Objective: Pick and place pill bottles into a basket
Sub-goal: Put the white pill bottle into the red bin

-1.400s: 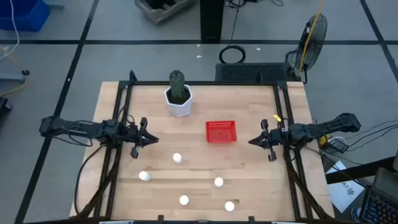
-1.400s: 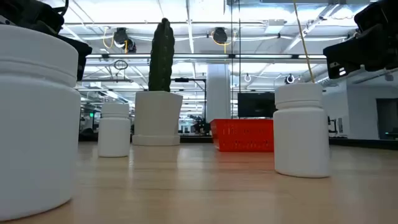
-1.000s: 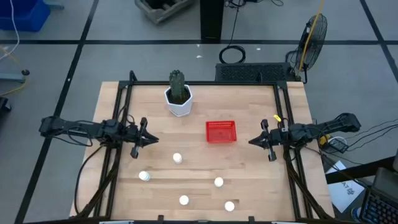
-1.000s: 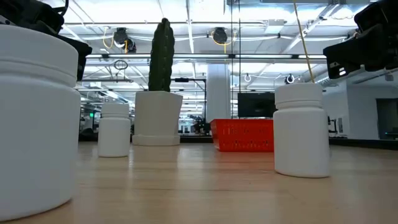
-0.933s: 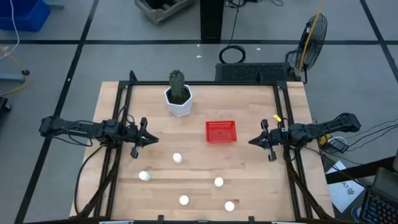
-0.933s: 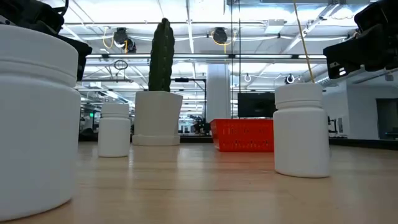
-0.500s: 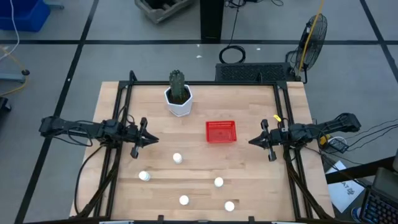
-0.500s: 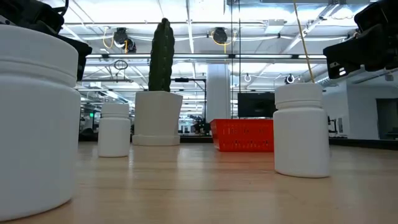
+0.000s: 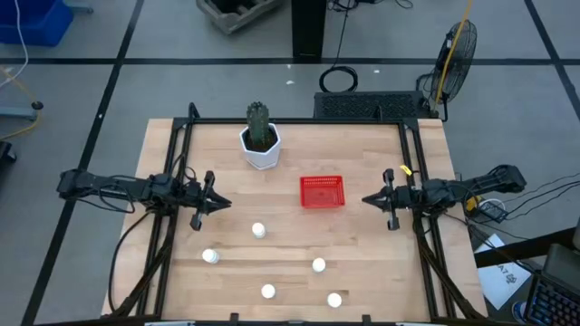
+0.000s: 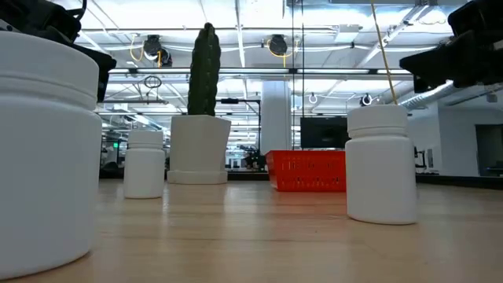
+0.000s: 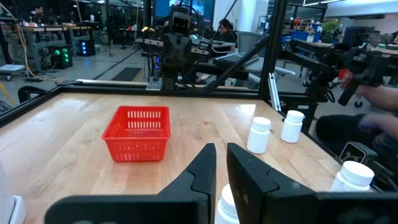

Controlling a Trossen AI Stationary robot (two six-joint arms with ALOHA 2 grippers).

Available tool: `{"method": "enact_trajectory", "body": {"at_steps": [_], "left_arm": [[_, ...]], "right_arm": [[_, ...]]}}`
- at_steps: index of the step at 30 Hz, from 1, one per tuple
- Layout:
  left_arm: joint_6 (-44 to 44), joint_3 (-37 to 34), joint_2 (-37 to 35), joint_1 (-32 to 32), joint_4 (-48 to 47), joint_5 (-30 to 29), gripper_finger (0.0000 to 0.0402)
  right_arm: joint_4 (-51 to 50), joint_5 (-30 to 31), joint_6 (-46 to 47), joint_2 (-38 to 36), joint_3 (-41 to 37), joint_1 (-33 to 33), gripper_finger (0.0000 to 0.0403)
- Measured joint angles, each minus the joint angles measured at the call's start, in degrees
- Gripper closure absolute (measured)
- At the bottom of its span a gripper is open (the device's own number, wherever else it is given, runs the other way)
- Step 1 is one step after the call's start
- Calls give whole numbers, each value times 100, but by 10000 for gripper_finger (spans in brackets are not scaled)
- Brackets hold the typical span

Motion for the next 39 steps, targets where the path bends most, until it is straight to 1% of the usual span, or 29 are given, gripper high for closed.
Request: {"method": "enact_trajectory", "body": {"at_steps": [2, 4, 7, 11, 13, 14, 15, 16, 18, 21, 24, 26, 28, 30, 32, 35, 39], "left_arm": [[0, 0, -1, 0, -3, 0, 355], [0, 0, 1, 0, -28, 0, 355], [0, 0, 1, 0, -26, 0, 355], [0, 0, 1, 0, -26, 0, 355], [0, -2, 1, 0, -26, 0, 355], [0, 0, 0, 0, -26, 0, 355], [0, -1, 1, 0, -26, 0, 355], [-1, -1, 1, 0, -26, -1, 355], [0, -1, 1, 0, -26, -2, 355], [0, -2, 1, 0, -25, -2, 355], [0, -1, 0, 0, -25, -2, 355], [0, -1, 1, 0, -25, -2, 355], [0, -2, 1, 0, -24, -2, 355], [-2, 0, 1, 0, -24, -4, 355], [-1, -2, 0, -1, -24, -4, 355], [0, -2, 0, 0, -24, -4, 355], [0, -1, 1, 0, -24, -4, 355]], "right_arm": [[57, 12, -102, 0, -1, 0, 399], [58, -19, -16, 1, 0, 0, 399], [218, -21, 781, 4, 0, 9, 399], [928, -69, 1706, 4, -1, 11, 399], [1125, -441, 1754, 45, -1, 11, 399], [1199, -413, 1571, 62, -1, 16, 399], [1276, -218, 1497, 70, -1, 17, 400], [1304, -15, 1607, 66, -1, 15, 401], [1329, 177, 1933, 116, -1, 11, 402], [1647, 325, 2152, 177, -1, 9, 402], [2271, -392, 2251, 355, -1, 10, 402], [2938, -429, 2173, 503, 22, 10, 401], [3335, -508, 1980, 659, 93, 27, 402], [3276, -778, 2022, 903, 249, 147, 402], [2969, -778, 2025, 1316, 429, 392, 402], [2706, -144, 1902, 2273, 1029, 815, 402], [2007, 223, 1749, 3636, 2172, 1434, 402]]}}
